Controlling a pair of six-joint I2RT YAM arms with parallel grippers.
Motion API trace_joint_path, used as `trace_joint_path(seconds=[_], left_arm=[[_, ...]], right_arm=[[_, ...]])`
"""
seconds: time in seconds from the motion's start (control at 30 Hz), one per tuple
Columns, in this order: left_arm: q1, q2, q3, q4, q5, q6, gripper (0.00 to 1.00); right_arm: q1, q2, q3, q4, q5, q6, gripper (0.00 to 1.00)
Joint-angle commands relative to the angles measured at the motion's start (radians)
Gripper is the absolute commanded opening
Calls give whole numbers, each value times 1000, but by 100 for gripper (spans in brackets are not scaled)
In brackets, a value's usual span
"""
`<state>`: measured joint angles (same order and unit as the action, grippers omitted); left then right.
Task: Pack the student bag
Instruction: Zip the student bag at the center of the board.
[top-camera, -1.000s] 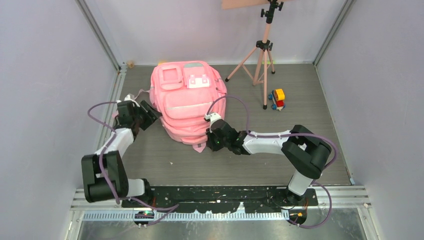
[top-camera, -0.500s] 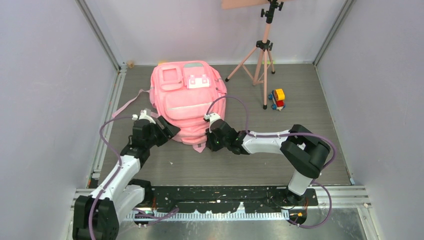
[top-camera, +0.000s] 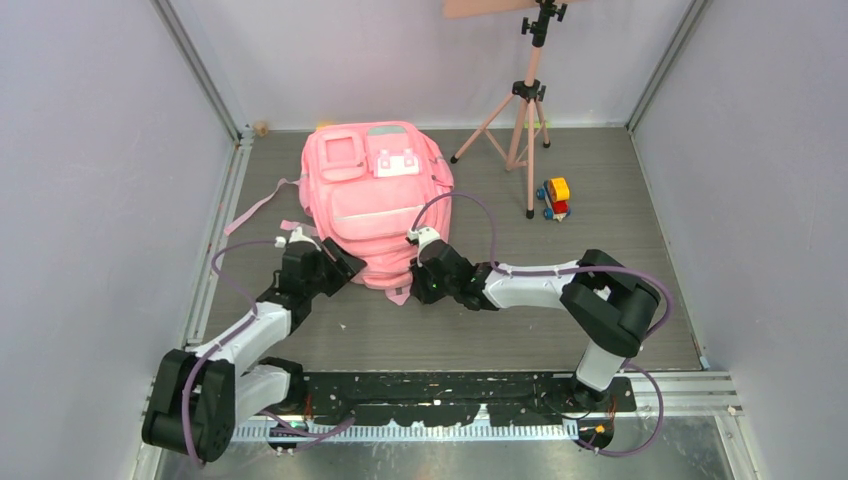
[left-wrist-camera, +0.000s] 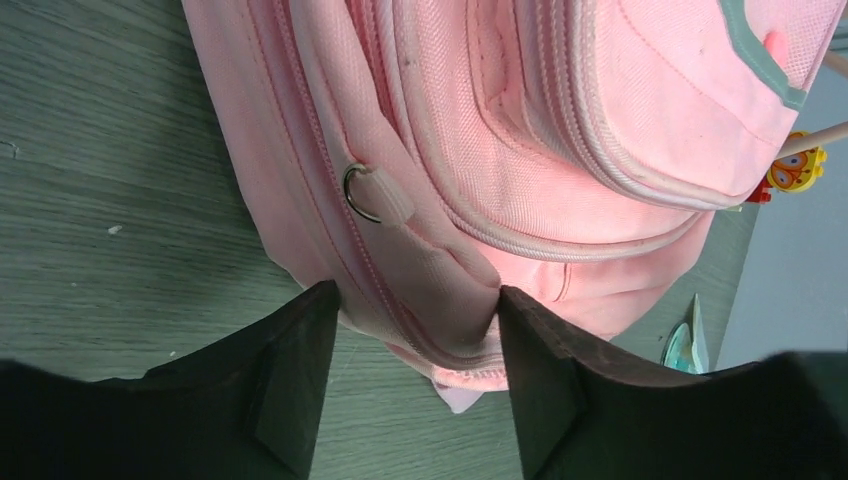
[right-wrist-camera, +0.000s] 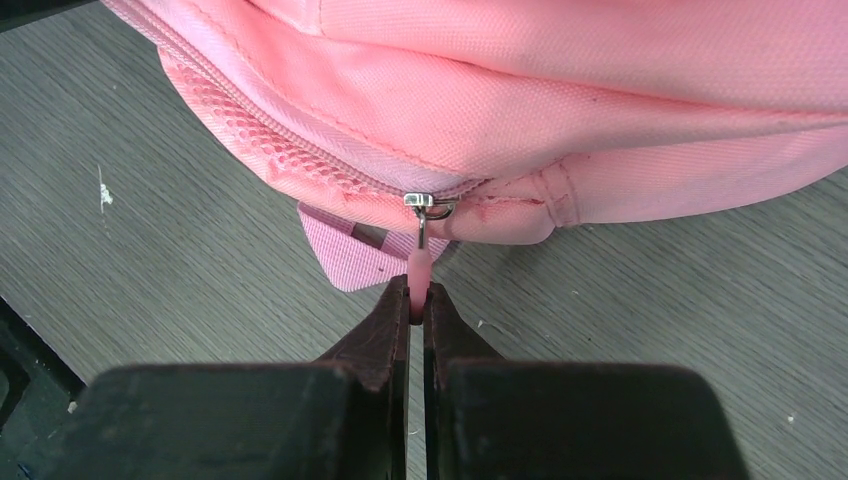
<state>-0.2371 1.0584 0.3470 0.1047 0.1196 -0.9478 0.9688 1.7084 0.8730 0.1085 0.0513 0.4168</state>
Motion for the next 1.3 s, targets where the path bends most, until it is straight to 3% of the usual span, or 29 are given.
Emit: trace_joint_path(seconds=[0.0,0.17,0.4,0.67,0.87,1.27], left_arm=[[-11,19,-5,119,-58,-6,48],[-11,-9,2,85,-110,27,1],[73,-142,43,-98,-134,140,0],[365,-249,103,-260,74,251,0],[496,-111,169,-199,171,276,0],[506,312,452,-73,141,364,0]], right_arm=[[24,-12,20,-34,-11,5,0],[24,-33,19,-72,48,16,0],[12,-74,13,-150,116,-5,0],[-15,-73,13,-175,115,-29,1],[-42,-45,37,-169,98,-29,0],[-63,29,113,-158,28,-30,0]])
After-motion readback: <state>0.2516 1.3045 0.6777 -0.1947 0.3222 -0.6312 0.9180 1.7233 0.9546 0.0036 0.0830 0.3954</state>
